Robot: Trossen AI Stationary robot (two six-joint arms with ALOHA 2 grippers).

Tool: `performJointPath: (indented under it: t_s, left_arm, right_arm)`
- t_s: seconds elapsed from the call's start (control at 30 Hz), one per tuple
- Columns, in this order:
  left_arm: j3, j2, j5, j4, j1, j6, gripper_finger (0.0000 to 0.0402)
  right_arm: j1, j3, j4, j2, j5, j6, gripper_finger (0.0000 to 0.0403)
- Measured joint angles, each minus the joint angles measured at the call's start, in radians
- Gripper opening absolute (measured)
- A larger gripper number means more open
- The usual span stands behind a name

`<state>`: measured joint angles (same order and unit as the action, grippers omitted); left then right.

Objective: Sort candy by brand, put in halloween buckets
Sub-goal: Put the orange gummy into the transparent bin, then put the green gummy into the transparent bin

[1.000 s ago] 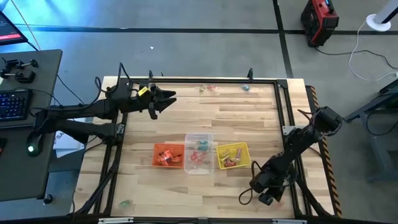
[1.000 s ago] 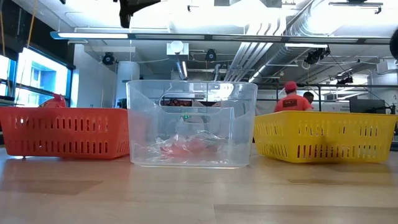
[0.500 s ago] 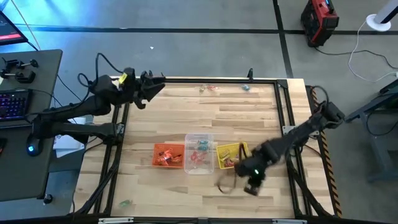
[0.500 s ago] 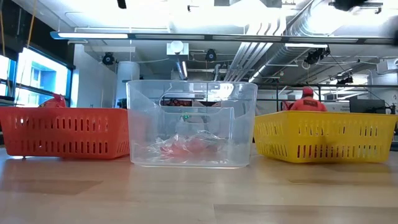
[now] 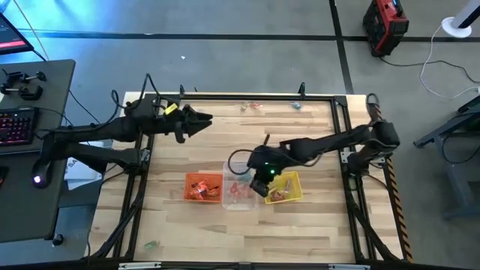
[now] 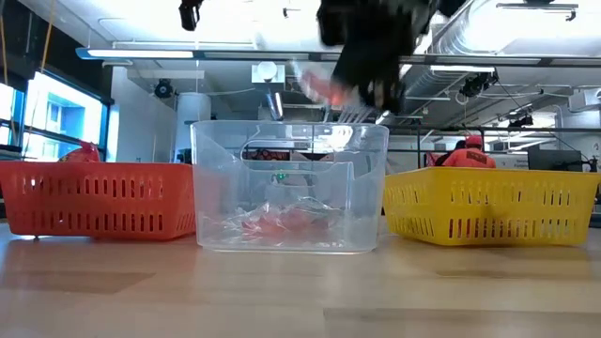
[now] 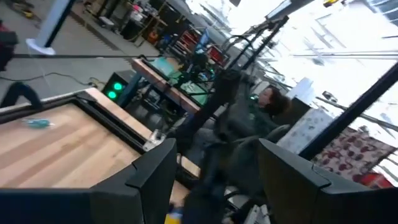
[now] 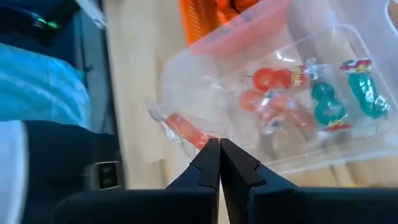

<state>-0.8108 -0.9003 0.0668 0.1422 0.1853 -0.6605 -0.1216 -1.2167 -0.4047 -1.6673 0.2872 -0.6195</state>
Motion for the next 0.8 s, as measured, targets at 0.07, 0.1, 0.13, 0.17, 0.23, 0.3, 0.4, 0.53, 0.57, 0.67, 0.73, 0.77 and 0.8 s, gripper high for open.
performJointPath:
  t_s: [0.07, 0.1, 0.13, 0.17, 0.23, 0.3, 0.4, 0.53, 0.57, 0.67, 0.73, 0.77, 0.8]
  left_arm:
    - [0.0, -0.003, -0.001, 0.024, -0.009, 0.0, 0.0209]
    - [0.0, -0.003, -0.001, 0.028, -0.012, -0.001, 0.0209]
    - [0.0, -0.003, -0.001, 0.033, -0.012, 0.0, 0.0209]
    - [0.0, -0.003, -0.002, 0.037, -0.012, 0.0, 0.0209]
    - [0.0, -0.003, -0.002, 0.037, -0.009, 0.001, 0.0209]
    - [0.0, -0.003, -0.002, 0.036, -0.004, 0.006, 0.0209]
    - [0.0, -0.003, -0.002, 0.036, 0.0, 0.028, 0.0209]
    - [0.0, -0.003, -0.001, 0.036, 0.016, 0.047, 0.0209]
    - [0.0, -0.003, 0.003, 0.036, 0.021, 0.052, 0.0209]
    - [0.0, -0.003, 0.024, 0.035, 0.041, 0.082, 0.0209]
    - [0.0, -0.003, 0.043, 0.034, 0.055, 0.11, 0.0209]
    - [0.0, -0.003, 0.053, 0.034, 0.064, 0.126, 0.0209]
    - [0.0, -0.003, 0.057, 0.034, 0.074, 0.143, 0.0209]
  right_arm:
    - [0.009, 0.0, 0.024, -0.037, 0.0, 0.026, 0.0]
    - [0.012, 0.001, 0.036, -0.052, 0.0, 0.029, 0.0]
    - [0.016, 0.001, 0.051, -0.062, 0.0, 0.034, 0.0]
    - [0.019, 0.001, 0.062, -0.07, 0.0, 0.041, 0.0001]
    - [0.025, 0.001, 0.06, -0.078, -0.013, 0.054, 0.0005]
    - [0.031, 0.001, 0.047, -0.079, -0.044, 0.063, 0.0018]
    - [0.045, 0.001, 0.04, -0.079, -0.049, 0.051, 0.0056]
    - [0.053, 0.001, 0.042, -0.079, -0.049, 0.013, 0.0132]
    - [0.054, -0.001, 0.042, -0.079, -0.049, 0.011, 0.0152]
    - [0.07, -0.05, 0.003, -0.079, -0.03, 0.025, 0.0205]
    - [0.092, -0.108, -0.05, -0.071, -0.029, 0.054, 0.0229]
    - [0.105, -0.139, -0.092, -0.064, -0.043, 0.075, 0.0237]
    - [0.119, -0.173, -0.141, -0.054, -0.071, 0.098, 0.0242]
